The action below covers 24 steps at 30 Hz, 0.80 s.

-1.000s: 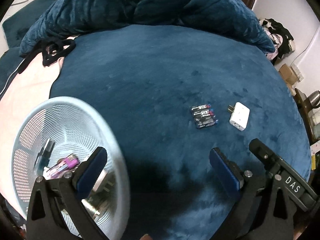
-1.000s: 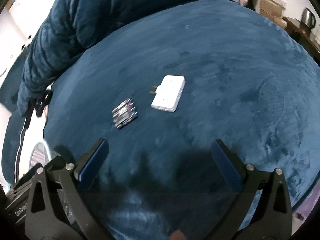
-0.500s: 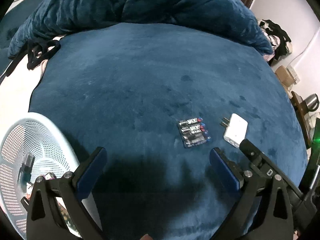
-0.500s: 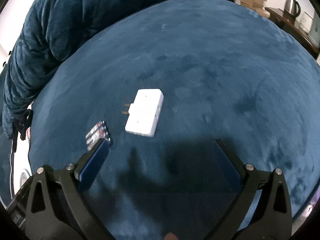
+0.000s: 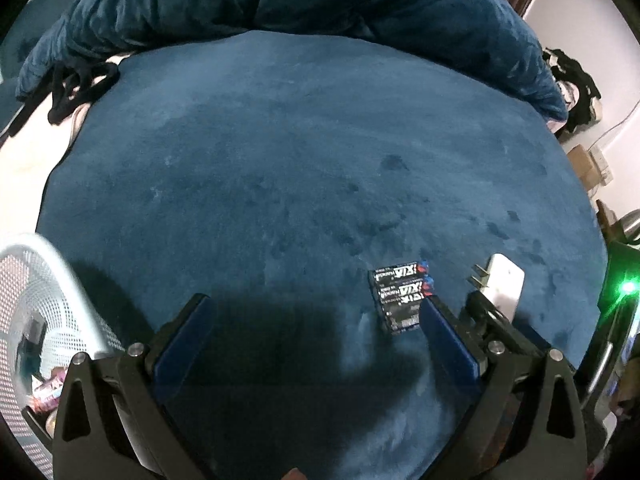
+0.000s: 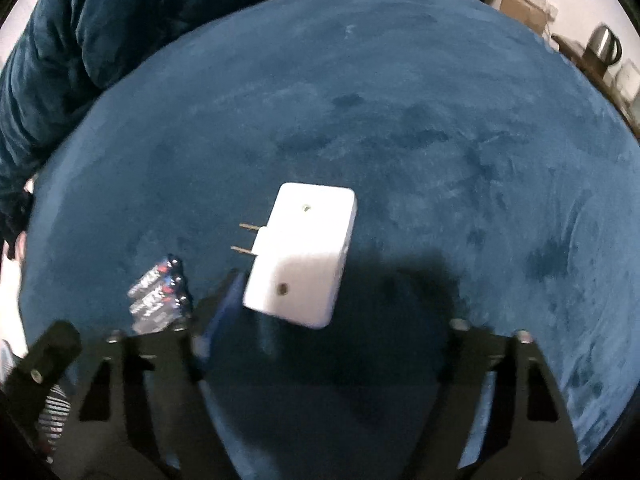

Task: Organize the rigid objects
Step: 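Grasp the battery pack with the left tool while the right tool grasps the white adapter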

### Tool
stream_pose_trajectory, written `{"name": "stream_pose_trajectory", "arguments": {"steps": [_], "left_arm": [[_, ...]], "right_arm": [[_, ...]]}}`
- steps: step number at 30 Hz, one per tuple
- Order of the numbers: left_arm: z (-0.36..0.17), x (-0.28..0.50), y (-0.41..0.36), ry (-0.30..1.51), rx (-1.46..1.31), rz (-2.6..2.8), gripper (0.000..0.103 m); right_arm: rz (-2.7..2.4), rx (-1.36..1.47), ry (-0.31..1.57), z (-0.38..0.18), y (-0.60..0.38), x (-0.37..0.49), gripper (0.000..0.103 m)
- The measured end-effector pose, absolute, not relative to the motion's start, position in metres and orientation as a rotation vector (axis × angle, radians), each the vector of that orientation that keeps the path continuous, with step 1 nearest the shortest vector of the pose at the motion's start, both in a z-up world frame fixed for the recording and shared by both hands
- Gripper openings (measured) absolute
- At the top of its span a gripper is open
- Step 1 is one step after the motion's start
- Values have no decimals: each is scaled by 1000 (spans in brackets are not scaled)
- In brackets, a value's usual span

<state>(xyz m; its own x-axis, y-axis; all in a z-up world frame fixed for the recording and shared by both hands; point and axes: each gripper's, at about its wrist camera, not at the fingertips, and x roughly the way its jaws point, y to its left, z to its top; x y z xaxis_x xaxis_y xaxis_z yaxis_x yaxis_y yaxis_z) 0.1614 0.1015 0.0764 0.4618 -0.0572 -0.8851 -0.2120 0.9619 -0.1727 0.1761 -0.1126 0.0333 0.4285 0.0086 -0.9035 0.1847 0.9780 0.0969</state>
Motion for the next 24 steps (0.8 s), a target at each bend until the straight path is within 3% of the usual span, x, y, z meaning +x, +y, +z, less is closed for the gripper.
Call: {"name": "stream_pose_trajectory", "arguments": {"steps": [1, 2, 13, 19, 22, 23, 24], "left_arm": [[76, 164, 100, 1091, -273, 95, 102], [75, 165, 99, 1091, -277, 89, 102], [33, 193, 62, 1178, -278, 38, 102], [25, 204, 51, 1170, -245, 83, 101], [26, 203, 44, 1179, -174, 66, 81], [29, 199, 44, 1171, -171, 50, 60], [31, 195, 45, 1167, -175, 36, 51]], "right_arm": [[-113, 173, 1117, 35, -111, 175, 45], [-121, 153, 1110, 37, -112, 173, 42], [-215, 346, 1132, 38, -157, 148, 43], [-223, 318, 1139, 35, -148, 158, 44], [-225, 299, 1143, 35, -151, 163, 44], [-224, 287, 1143, 34, -150, 163, 44], [-222, 274, 1144, 34, -150, 163, 44]]}}
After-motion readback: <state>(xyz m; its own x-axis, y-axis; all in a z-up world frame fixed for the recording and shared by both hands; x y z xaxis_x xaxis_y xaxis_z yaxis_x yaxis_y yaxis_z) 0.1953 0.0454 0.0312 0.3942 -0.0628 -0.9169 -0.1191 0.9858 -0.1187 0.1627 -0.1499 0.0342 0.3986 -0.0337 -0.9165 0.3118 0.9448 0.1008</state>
